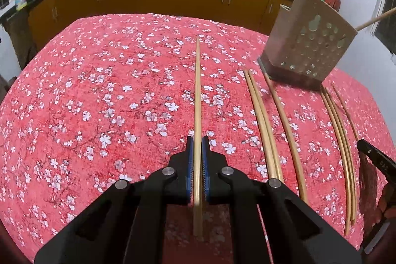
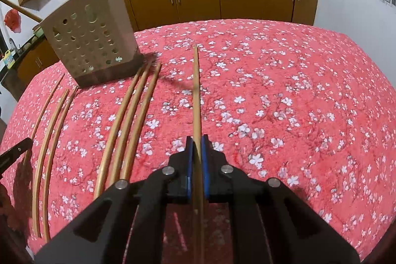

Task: Organize utensils
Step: 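Close the right gripper on another wooden chopstick, then lift the chopstick upright with the right gripper above the holder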

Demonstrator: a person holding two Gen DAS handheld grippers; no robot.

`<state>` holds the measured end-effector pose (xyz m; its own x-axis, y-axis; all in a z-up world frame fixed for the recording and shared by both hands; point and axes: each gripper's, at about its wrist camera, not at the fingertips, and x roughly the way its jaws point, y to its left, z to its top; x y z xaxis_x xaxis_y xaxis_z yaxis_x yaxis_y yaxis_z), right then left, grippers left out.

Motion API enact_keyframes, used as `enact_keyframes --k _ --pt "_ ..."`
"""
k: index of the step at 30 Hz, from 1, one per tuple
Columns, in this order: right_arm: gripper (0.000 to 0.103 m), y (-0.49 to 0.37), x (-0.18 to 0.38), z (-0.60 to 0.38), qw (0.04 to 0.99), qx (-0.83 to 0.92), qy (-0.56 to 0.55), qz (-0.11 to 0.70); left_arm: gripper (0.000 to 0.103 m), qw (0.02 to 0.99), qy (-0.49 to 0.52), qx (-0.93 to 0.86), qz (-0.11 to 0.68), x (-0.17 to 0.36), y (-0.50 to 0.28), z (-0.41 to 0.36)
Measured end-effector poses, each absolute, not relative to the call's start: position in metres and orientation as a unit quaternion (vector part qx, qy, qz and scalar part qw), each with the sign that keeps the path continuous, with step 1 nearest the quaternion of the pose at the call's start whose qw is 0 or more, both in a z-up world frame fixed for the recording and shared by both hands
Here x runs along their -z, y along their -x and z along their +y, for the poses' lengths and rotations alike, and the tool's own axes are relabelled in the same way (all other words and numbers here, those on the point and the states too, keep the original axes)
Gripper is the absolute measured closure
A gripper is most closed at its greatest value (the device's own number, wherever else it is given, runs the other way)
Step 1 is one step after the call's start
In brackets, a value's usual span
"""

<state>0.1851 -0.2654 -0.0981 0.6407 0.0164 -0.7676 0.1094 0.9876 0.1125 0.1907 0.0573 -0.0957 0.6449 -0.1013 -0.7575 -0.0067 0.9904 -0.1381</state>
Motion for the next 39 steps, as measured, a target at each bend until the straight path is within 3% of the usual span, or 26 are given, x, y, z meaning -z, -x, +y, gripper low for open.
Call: enact_keyframes --k 31,39 --pt "0.095 -0.167 0.098 -0.264 0.905 0.02 -0.067 0.419 0.095 0.905 0.057 0.02 0.421 0.091 -0.175 0.055" --pt "0.095 -0.147 0.053 -0.282 0.928 0.024 -0.089 0.36 0.096 0.914 0.07 0.022 0.4 0.065 -0.168 0.065"
